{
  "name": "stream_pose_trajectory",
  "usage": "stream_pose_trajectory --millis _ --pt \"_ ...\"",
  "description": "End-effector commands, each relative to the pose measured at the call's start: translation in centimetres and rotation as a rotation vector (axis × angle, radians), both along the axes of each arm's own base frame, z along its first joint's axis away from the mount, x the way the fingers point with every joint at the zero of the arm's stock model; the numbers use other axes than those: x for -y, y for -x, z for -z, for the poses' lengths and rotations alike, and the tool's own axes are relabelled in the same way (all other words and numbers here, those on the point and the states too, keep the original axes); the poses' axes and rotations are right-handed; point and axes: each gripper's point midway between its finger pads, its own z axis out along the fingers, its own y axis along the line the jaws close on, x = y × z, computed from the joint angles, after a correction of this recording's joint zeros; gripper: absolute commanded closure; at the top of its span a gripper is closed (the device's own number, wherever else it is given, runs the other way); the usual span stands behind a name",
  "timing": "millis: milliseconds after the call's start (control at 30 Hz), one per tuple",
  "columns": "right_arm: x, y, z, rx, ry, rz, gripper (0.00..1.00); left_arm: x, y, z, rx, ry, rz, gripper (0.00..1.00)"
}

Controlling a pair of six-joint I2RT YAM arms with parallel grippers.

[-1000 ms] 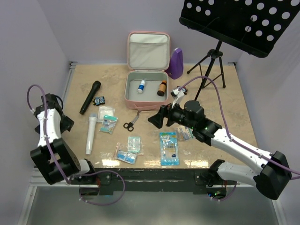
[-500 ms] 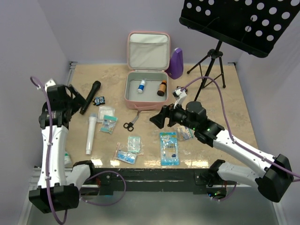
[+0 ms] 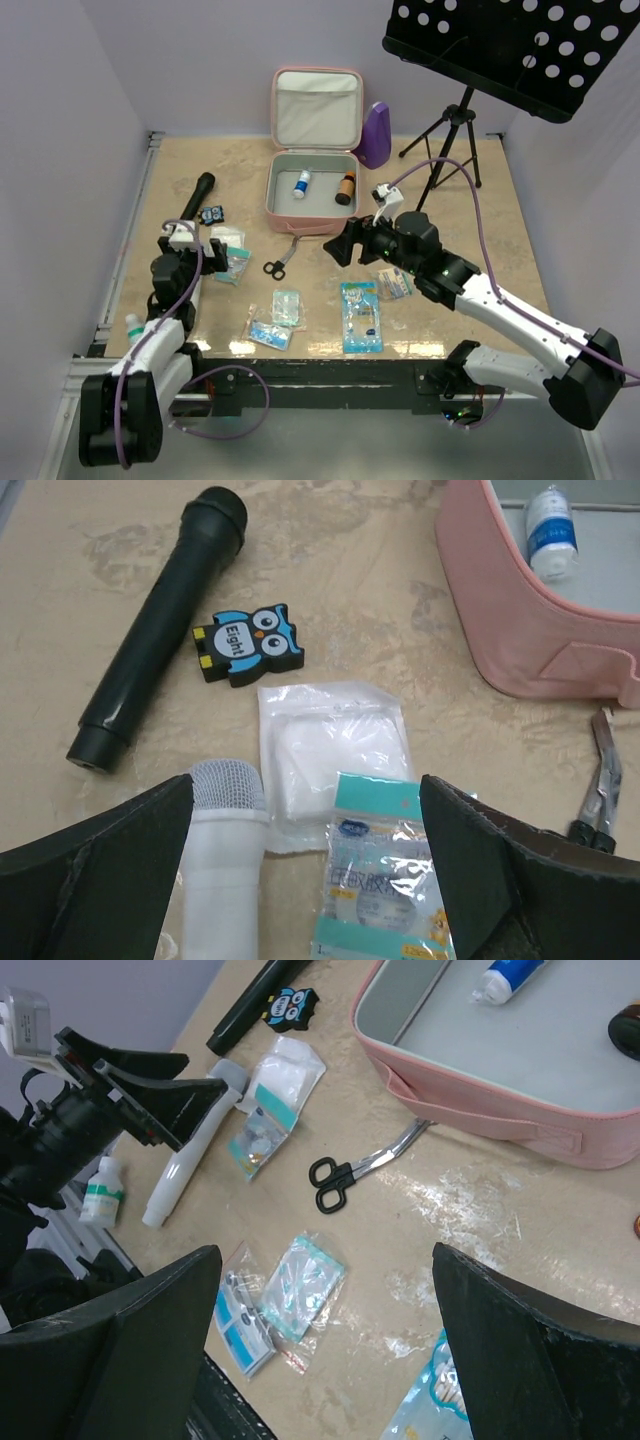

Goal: Organize the medicine kit
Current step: Pick up the pill bottle at the corner of the board.

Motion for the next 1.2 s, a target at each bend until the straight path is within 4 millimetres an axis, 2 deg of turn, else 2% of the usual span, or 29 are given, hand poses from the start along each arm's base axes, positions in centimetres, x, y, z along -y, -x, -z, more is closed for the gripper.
stream_pose_trajectory --millis 0,167,200,233,333,433,467,500,567,700,767,867,900,933,1167 --pt "0.1 -1.1 -1.7 0.037 0.012 0.038 0.09 -0.9 -2.3 -6.2 0.299 -0.093 -0.027 0.0" --pt "-0.2 -1.7 -1.3 0.02 0.03 0.049 0.09 -1.9 -2.2 -4.1 0.319 -0.039 -0.108 0.0" --pt "-0.2 -1.7 -1.2 0.016 0.033 0.05 0.09 -2.0 -1.9 -3.9 0.335 -0.041 -0.116 0.0" --pt "-0.1 -1.9 -1.1 0.018 0.041 0.064 0.09 -2.9 -1.6 -4.4 0.366 -0.03 -0.176 0.0" --pt "0.2 -2.1 -1.0 0.02 0.053 0.08 0.09 -3.6 -1.8 -4.4 0.382 -0.041 -0.214 0.0" --pt "0.4 -2.4 -0.7 0.015 0.062 0.095 0.09 -3.9 -0.4 -3.0 0.383 -0.029 -0.237 0.0" --pt "0.3 -2.4 -0.7 0.012 0.06 0.096 0.09 -3.8 -0.1 -3.2 0.402 -0.031 -0.235 0.0" --pt "0.3 -2.5 -0.6 0.01 0.063 0.097 0.09 -3.7 -0.2 -3.8 0.432 -0.026 -0.232 0.0" --pt "0.4 -2.6 -0.5 0.007 0.067 0.103 0.09 -4.4 -1.0 -2.6 0.362 -0.017 -0.276 0.0" --pt "0.4 -2.9 -0.5 0.004 0.081 0.115 0.09 -3.8 -2.1 -2.3 0.347 -0.037 -0.231 0.0" --pt "0.3 -3.0 -0.6 0.002 0.081 0.117 0.09 -3.4 -3.2 -2.0 0.314 -0.045 -0.207 0.0" --pt "0.0 -2.9 -0.5 -0.009 0.07 0.111 0.09 -2.1 -5.2 -1.2 0.255 -0.077 -0.112 0.0" --pt "-0.1 -3.0 -0.5 -0.01 0.066 0.111 0.09 -1.1 -5.9 -0.8 0.222 -0.09 -0.053 0.0" --pt "-0.1 -3.1 -0.4 -0.015 0.068 0.113 0.09 -0.1 -6.0 -1.0 0.234 -0.103 0.006 0.0" --pt "-1.0 -4.6 1.0 -0.028 0.096 0.137 0.09 0.0 -5.9 -1.2 0.249 -0.131 0.024 0.0"
